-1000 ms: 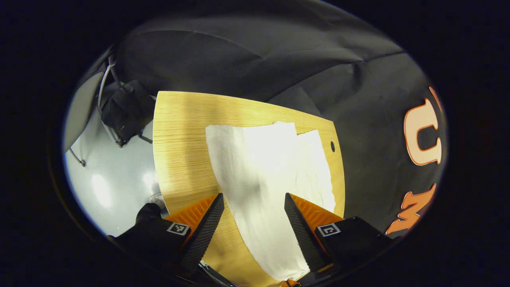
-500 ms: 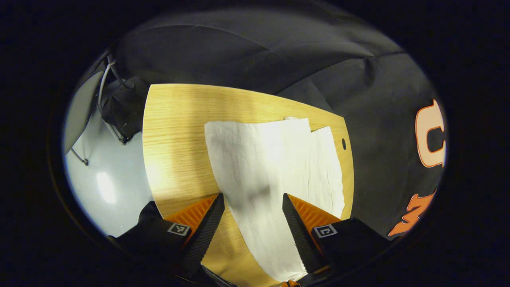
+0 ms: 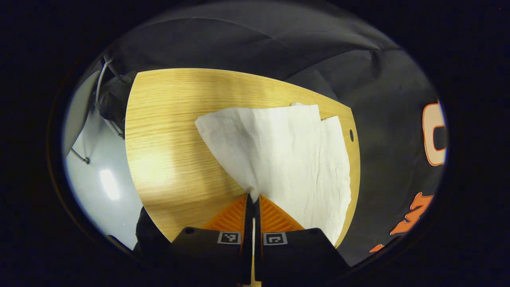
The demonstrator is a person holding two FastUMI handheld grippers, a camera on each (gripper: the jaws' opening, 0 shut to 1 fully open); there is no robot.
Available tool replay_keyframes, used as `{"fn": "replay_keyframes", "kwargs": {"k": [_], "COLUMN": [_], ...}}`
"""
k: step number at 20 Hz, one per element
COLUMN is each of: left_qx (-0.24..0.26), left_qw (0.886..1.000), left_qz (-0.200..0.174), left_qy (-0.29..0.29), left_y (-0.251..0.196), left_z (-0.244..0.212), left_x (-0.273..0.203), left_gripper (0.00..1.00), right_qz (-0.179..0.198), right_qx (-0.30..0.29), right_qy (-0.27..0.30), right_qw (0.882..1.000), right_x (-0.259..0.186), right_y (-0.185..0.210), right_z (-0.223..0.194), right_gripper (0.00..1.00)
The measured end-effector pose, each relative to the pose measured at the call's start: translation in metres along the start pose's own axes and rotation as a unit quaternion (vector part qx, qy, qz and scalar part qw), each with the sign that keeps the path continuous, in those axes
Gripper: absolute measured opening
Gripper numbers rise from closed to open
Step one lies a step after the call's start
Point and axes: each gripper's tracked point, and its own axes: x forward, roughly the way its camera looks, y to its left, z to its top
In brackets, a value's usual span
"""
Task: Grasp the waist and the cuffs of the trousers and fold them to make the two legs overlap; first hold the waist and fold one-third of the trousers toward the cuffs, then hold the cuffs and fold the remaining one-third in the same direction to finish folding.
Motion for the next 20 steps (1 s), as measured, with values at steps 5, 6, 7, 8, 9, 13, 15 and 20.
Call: {"fn": "replay_keyframes", "kwargs": {"k": [5, 6, 7, 8, 9, 13, 15, 20], "left_qx": [0.029, 0.03, 0.032, 0.035, 0.041, 0.061, 0.086, 0.131], "left_qw": [1.0, 1.0, 0.999, 0.999, 0.999, 0.997, 0.995, 0.989], "left_qz": [0.004, -0.002, -0.009, -0.016, -0.024, -0.043, -0.051, -0.075], "left_qy": [0.009, 0.009, 0.008, 0.008, 0.006, 0.013, 0.01, 0.004], "left_y": [-0.013, -0.019, -0.027, -0.037, -0.047, -0.094, -0.121, -0.183], "left_z": [0.004, 0.006, 0.009, 0.013, 0.017, 0.028, 0.035, 0.051], "left_x": [-0.008, -0.012, -0.016, -0.022, -0.025, -0.037, -0.031, -0.022], "left_gripper": [0.07, 0.07, 0.07, 0.07, 0.07, 0.07, 0.07, 0.07], "right_qz": [-0.008, -0.004, 0.0, 0.003, 0.005, 0.018, 0.029, 0.04], "right_qx": [-0.009, -0.015, -0.022, -0.027, -0.03, -0.049, -0.047, -0.065], "right_qy": [-0.017, -0.019, -0.02, -0.02, -0.022, -0.029, -0.026, -0.031], "right_qw": [1.0, 1.0, 1.0, 0.999, 0.999, 0.998, 0.998, 0.997], "right_x": [-0.011, -0.015, -0.02, -0.025, -0.028, -0.031, -0.029, -0.014], "right_y": [0.006, 0.01, 0.015, 0.022, 0.029, 0.064, 0.086, 0.144], "right_z": [0.002, 0.002, 0.002, 0.003, 0.004, 0.012, 0.016, 0.04], "right_gripper": [0.01, 0.01, 0.01, 0.01, 0.01, 0.01, 0.01, 0.0]}}
